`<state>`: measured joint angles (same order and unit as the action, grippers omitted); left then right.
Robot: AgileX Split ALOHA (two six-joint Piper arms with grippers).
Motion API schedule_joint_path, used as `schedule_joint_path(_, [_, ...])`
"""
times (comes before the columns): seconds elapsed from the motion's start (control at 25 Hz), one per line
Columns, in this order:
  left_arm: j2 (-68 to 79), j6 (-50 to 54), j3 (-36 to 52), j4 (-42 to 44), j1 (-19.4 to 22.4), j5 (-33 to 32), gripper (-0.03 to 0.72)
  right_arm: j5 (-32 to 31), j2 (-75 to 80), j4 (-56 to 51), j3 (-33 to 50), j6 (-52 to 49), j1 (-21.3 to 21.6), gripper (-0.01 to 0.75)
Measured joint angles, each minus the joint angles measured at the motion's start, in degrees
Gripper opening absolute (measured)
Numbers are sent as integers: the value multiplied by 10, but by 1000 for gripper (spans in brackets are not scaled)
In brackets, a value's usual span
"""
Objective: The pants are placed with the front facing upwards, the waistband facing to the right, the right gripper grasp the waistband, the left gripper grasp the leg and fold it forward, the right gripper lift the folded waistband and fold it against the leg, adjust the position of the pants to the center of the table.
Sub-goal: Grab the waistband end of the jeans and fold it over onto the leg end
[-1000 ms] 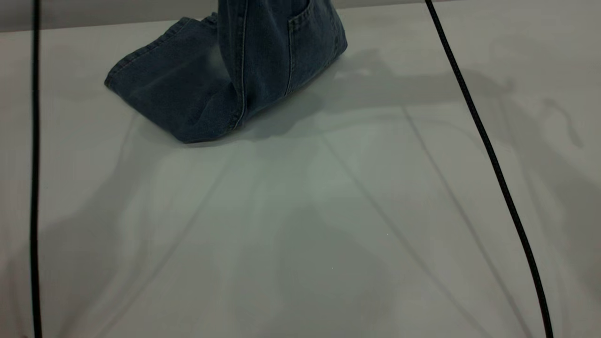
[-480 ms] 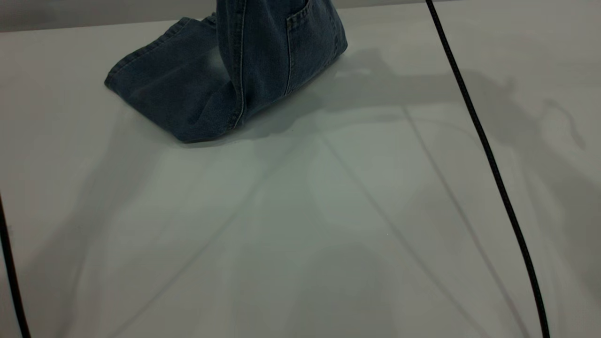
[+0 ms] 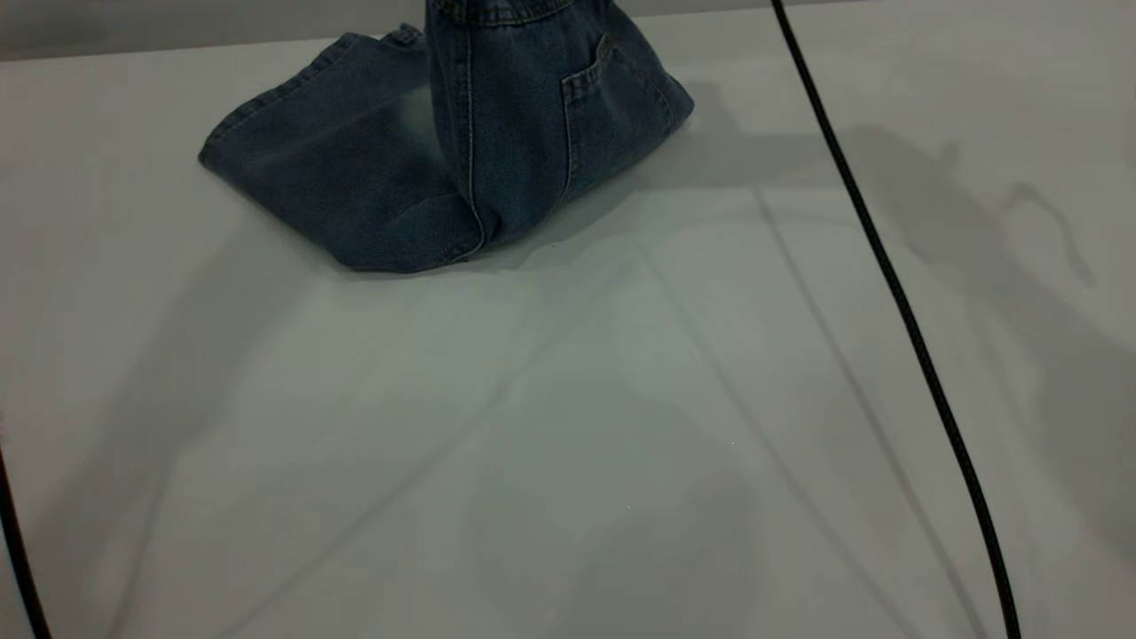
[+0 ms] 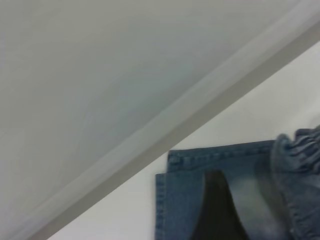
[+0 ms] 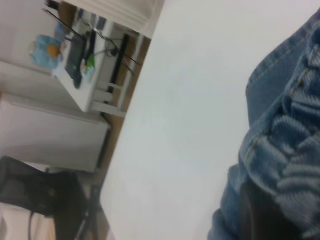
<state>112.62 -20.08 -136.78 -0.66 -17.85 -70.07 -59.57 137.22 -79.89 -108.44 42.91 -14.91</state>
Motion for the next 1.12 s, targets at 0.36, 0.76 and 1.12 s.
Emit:
schedule_joint_path(0.36, [0, -5, 0, -13, 0, 1, 440, 26, 18, -67, 0, 59, -26, 79])
schedule_joint_path(0.76, [0, -6, 0, -13, 0, 1, 440, 125, 29, -78, 0, 78, -81, 89])
schedule_joint_path(1.12, [0, -6, 0, -11, 0, 1, 440, 131, 63, -121, 0, 94, -93, 363])
